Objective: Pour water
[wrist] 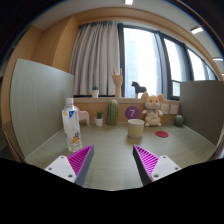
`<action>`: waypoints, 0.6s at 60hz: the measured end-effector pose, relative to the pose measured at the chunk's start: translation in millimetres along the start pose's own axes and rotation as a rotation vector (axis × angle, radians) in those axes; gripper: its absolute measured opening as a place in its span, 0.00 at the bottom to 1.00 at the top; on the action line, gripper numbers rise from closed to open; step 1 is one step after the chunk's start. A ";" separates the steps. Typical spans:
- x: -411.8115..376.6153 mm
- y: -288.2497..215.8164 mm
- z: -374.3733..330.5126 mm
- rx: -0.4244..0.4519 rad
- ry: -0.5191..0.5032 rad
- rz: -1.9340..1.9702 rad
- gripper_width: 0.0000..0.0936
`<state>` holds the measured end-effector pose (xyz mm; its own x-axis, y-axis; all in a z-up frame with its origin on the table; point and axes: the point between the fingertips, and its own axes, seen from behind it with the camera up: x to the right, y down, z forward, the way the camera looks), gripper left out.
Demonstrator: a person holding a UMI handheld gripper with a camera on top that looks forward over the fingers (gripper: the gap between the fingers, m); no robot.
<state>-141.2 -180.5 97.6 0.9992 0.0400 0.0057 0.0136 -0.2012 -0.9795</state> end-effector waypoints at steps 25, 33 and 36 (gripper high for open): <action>-153.8 -35.3 65.8 0.066 -0.198 0.007 0.86; -167.8 -45.0 100.5 0.073 -0.188 0.000 0.86; -171.4 -46.8 112.9 0.067 -0.180 0.002 0.86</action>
<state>-317.4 -67.4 119.7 0.9763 0.2150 -0.0266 0.0030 -0.1359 -0.9907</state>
